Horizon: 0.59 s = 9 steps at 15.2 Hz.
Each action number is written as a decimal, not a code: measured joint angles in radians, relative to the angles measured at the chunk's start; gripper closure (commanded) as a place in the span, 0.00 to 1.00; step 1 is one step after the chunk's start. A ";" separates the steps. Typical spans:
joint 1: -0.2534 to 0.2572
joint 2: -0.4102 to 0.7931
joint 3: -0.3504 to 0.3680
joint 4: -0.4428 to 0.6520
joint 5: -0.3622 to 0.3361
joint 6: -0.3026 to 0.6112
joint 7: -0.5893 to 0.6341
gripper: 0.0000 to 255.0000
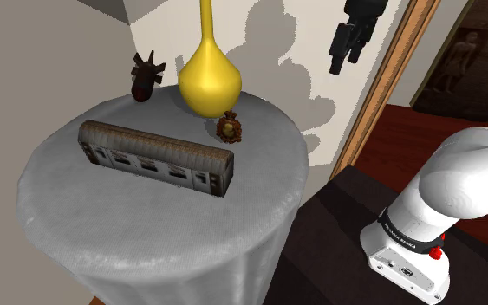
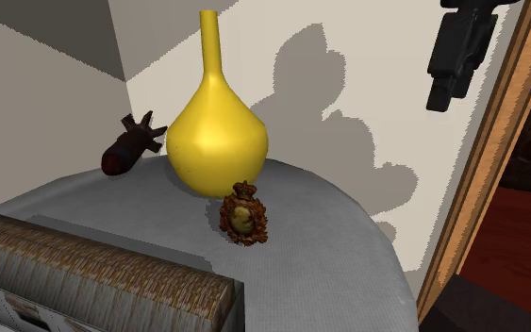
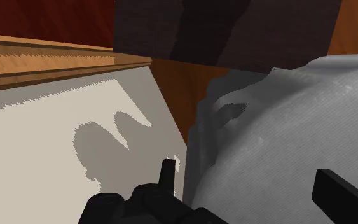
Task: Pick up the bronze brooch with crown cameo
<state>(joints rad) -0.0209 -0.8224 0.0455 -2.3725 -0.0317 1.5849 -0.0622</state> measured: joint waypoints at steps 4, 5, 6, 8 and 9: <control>0.022 0.063 0.021 0.025 0.017 0.021 -0.004 0.00; 0.033 0.094 0.036 0.041 0.028 0.028 0.001 0.00; 0.043 0.135 0.050 0.057 0.037 0.046 0.004 0.00; 0.061 0.194 0.070 0.089 0.050 0.058 -0.001 0.00; 0.073 0.218 0.086 0.100 0.060 0.064 0.004 0.00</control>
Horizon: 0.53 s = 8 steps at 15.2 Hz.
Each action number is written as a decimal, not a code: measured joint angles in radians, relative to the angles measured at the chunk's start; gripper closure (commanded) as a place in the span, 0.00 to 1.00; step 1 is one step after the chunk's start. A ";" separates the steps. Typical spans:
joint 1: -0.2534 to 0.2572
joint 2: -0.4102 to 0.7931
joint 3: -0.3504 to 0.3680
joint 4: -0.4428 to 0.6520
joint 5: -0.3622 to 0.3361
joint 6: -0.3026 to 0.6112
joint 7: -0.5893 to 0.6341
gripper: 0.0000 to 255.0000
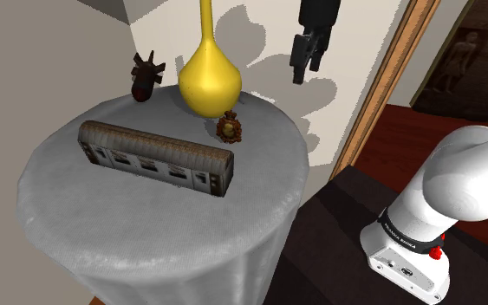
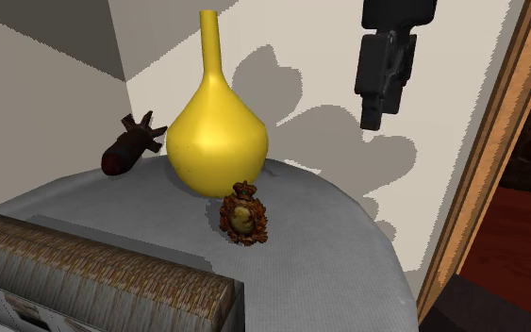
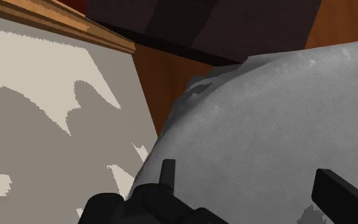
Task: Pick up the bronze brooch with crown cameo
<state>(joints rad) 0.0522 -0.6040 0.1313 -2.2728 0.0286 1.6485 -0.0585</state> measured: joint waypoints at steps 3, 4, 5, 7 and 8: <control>0.026 0.100 0.034 0.056 0.016 0.021 -0.003 0.00; 0.034 0.133 0.044 0.075 0.020 0.028 -0.006 0.00; 0.042 0.171 0.056 0.096 0.024 0.038 -0.006 0.00; 0.060 0.232 0.082 0.133 0.032 0.047 -0.003 0.00; 0.066 0.268 0.092 0.165 0.032 0.043 -0.005 0.00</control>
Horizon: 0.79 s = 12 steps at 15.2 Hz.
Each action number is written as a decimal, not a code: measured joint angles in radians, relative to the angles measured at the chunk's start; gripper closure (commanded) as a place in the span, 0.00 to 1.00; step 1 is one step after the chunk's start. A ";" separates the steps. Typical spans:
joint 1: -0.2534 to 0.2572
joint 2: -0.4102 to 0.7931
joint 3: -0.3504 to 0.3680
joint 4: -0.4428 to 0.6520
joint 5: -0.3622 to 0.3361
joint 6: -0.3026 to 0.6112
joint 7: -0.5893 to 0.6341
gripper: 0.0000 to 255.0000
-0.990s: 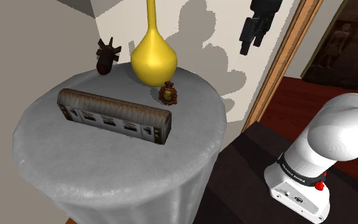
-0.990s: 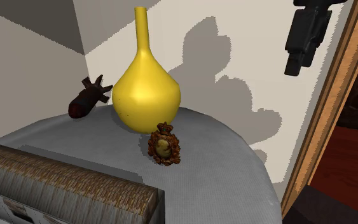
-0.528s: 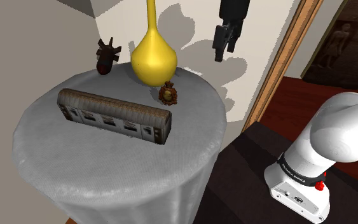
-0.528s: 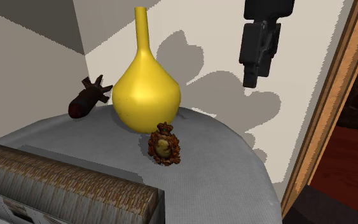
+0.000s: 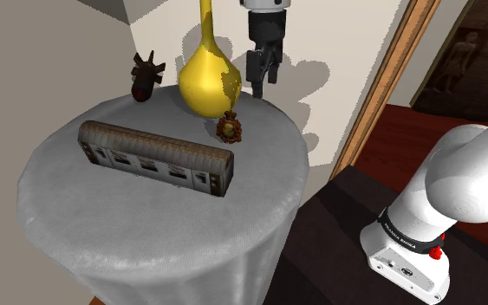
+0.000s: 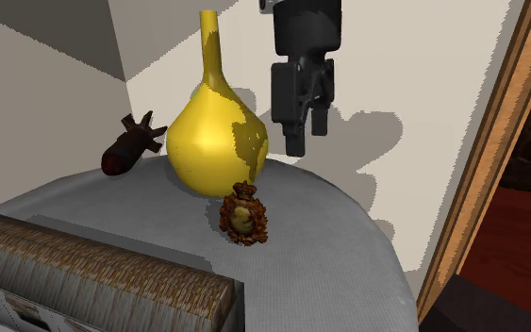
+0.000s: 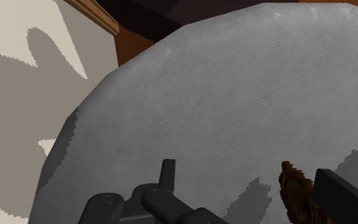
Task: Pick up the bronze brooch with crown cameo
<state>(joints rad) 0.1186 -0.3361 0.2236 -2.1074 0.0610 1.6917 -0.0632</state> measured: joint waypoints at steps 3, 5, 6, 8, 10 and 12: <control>0.026 0.097 0.037 0.080 0.004 -0.005 0.005 0.00; 0.043 0.166 0.063 0.125 0.002 0.005 0.010 0.00; 0.053 0.203 0.076 0.158 0.000 0.000 0.015 0.00; 0.069 0.266 0.096 0.209 -0.006 -0.002 0.014 0.00; 0.076 0.289 0.104 0.212 -0.008 0.011 0.015 0.00; 0.078 0.299 0.106 0.197 -0.010 0.035 0.015 0.00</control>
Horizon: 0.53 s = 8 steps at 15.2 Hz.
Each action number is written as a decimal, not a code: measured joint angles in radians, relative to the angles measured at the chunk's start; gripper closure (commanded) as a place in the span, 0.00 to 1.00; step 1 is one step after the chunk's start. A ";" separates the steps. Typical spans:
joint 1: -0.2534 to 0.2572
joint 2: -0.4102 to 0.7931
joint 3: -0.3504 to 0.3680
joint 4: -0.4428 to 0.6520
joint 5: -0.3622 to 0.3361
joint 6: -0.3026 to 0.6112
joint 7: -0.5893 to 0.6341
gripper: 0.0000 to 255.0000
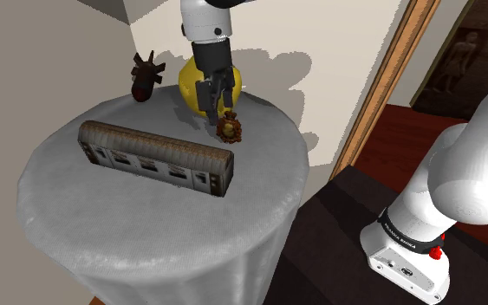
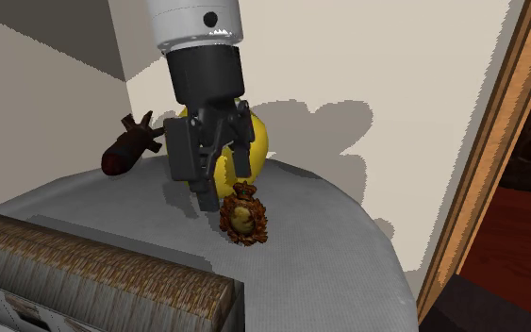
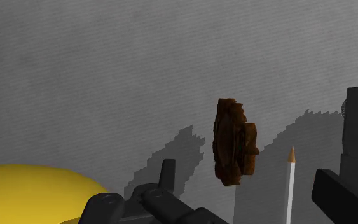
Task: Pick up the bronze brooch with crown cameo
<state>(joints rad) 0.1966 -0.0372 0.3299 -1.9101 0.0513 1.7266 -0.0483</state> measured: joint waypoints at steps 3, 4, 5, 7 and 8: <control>0.000 0.007 0.000 -0.034 -0.002 0.040 -0.002 0.00; 0.000 0.009 0.001 -0.044 -0.002 0.052 -0.002 0.00; 0.001 0.011 0.001 -0.046 -0.002 0.056 -0.001 1.00; 0.001 0.012 0.001 -0.049 -0.003 0.060 -0.001 1.00; 0.001 0.012 0.001 -0.049 -0.003 0.060 -0.001 1.00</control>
<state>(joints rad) 0.1973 -0.0248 0.3309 -1.9589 0.0484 1.7870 -0.0494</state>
